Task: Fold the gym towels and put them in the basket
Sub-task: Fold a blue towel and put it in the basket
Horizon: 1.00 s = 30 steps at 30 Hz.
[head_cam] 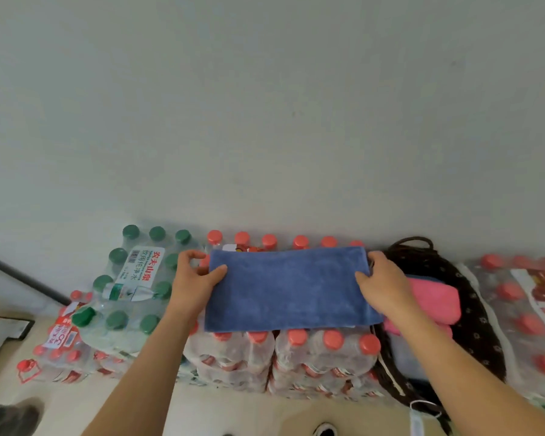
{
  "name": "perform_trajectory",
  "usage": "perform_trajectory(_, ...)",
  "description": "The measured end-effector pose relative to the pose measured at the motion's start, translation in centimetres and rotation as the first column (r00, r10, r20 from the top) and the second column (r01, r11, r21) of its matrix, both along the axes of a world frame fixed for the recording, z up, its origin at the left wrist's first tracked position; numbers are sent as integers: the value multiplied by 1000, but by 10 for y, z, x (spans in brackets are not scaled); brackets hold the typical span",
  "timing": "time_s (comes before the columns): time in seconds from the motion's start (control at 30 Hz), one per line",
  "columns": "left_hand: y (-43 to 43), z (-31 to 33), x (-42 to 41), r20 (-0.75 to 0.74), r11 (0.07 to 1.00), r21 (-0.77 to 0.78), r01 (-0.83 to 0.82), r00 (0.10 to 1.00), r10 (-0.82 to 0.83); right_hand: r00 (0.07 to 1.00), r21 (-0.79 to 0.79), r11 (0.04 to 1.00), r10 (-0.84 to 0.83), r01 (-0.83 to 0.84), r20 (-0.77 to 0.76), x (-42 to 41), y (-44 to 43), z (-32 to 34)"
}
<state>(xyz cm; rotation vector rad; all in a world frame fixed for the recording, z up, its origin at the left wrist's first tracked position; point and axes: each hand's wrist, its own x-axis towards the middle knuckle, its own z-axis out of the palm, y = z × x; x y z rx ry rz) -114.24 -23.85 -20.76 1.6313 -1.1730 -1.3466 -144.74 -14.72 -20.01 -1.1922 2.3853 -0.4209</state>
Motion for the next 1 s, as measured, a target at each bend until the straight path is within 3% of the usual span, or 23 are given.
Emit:
perform_trajectory(0.07,8,2,0,96,991,-50,123,988,-118,936,-97,987,89,-129,-340,16,1,4)
perform_trajectory(0.1,10,2,1,170,981,-58,183,970,-171,892,-174,958,135,-229,-431,28,1,6)
perform_trajectory(0.2,17,1,3,391,941,-65,333,876,-283,795,-156,858,366,-489,-484,78,-2,-2)
perform_trajectory(0.3,23,-5,2,518,922,-120,368,816,-258,758,-3,827,515,-563,-400,114,-4,-23)
perform_trajectory(0.4,29,-6,-3,513,915,-116,386,812,-277,776,81,841,527,-535,-345,116,-3,-38)
perform_trajectory(0.57,32,21,-6,188,971,-4,240,954,-235,779,69,821,561,-567,-280,112,-3,-32)
perform_trajectory(0.67,32,46,-27,211,962,-82,261,948,-239,840,-11,840,542,-543,-30,107,-5,-11)
perform_trajectory(0.77,36,66,-65,265,921,-202,334,924,-277,809,-272,871,485,-410,334,105,-2,14)
perform_trajectory(0.83,39,73,-90,309,888,-254,383,902,-300,614,-361,927,346,-105,710,102,1,26)
perform_trajectory(0.87,42,75,-103,326,868,-276,413,890,-320,437,-305,951,250,59,864,96,1,30)
perform_trajectory(0.93,49,76,-127,362,828,-289,480,856,-370,108,-135,963,113,232,988,78,3,33)
perform_trajectory(1.0,60,72,-154,404,789,-277,549,811,-422,8,-96,938,99,334,995,60,7,32)
